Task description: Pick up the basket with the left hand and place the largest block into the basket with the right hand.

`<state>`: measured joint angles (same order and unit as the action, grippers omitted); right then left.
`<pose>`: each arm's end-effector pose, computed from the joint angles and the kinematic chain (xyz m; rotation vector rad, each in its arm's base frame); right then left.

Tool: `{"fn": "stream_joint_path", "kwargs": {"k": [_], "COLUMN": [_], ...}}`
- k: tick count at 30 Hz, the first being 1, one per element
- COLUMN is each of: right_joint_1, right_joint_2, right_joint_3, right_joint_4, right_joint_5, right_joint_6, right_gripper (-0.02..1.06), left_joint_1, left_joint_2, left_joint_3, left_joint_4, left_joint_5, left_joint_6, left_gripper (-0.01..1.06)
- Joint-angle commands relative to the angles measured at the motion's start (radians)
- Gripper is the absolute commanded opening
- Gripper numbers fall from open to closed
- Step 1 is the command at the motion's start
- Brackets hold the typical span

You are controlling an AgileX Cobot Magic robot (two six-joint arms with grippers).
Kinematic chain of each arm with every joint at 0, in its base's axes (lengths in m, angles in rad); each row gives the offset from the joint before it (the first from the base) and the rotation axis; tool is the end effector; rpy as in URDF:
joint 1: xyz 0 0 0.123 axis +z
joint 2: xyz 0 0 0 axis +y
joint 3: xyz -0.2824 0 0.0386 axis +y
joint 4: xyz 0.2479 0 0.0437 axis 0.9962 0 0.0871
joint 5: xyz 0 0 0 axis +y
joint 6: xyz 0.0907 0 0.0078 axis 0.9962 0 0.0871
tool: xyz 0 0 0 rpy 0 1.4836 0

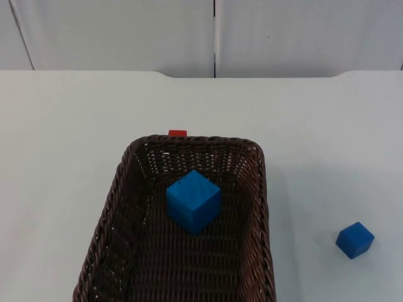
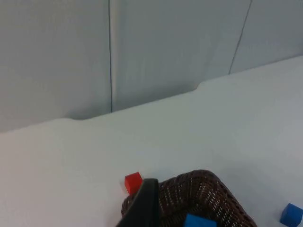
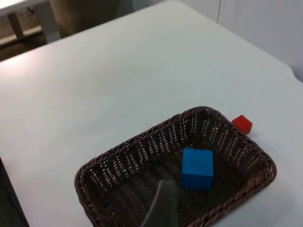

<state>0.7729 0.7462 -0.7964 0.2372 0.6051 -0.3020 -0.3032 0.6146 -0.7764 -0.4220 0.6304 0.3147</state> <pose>0.0955 0.1101 0.3594 -0.9562 1.8314 0.5529 0.1007 -0.0546 0.3710 0.4231 1.8783 -0.4592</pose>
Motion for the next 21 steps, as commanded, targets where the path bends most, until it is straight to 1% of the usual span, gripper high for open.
{"fn": "stream_joint_path", "kwargs": {"k": [1,6,7,11,12,17,18,21], "right_joint_1": [0.006,0.006,0.006,0.006,0.006,0.006,0.006,0.006], "right_joint_2": [-0.050,-0.172,-0.172,-0.260,-0.260,-0.349,-0.349,-0.404], "right_joint_3": [0.024,0.075,0.075,0.116,0.116,0.143,0.143,0.143], "right_joint_4": [0.000,0.000,0.000,0.000,0.000,0.002,0.002,0.002], "right_joint_5": [-0.014,0.012,0.012,0.044,0.044,0.154,0.154,0.220], "right_joint_6": [-0.006,-0.003,-0.003,-0.003,-0.003,0.009,0.009,0.027], "right_gripper": [0.70,0.70,0.70,0.70,0.70,0.70,0.70,0.70], "left_joint_1": [0.003,0.003,0.003,0.003,0.003,0.003,0.003,0.003], "left_joint_2": [-0.047,-0.124,-0.124,-0.166,-0.166,-0.247,-0.247,-0.321], "left_joint_3": [0.001,0.001,0.001,0.002,0.002,0.058,0.058,0.133], "left_joint_4": [0.018,0.048,0.048,0.074,0.074,0.079,0.079,0.091], "left_joint_5": [0.037,0.115,0.115,0.168,0.168,0.170,0.170,0.172], "left_joint_6": [-0.006,-0.006,-0.006,-0.006,-0.006,-0.006,-0.006,-0.006], "left_gripper": [0.88,0.88,0.88,0.88,0.88,0.88,0.88,0.88]}}
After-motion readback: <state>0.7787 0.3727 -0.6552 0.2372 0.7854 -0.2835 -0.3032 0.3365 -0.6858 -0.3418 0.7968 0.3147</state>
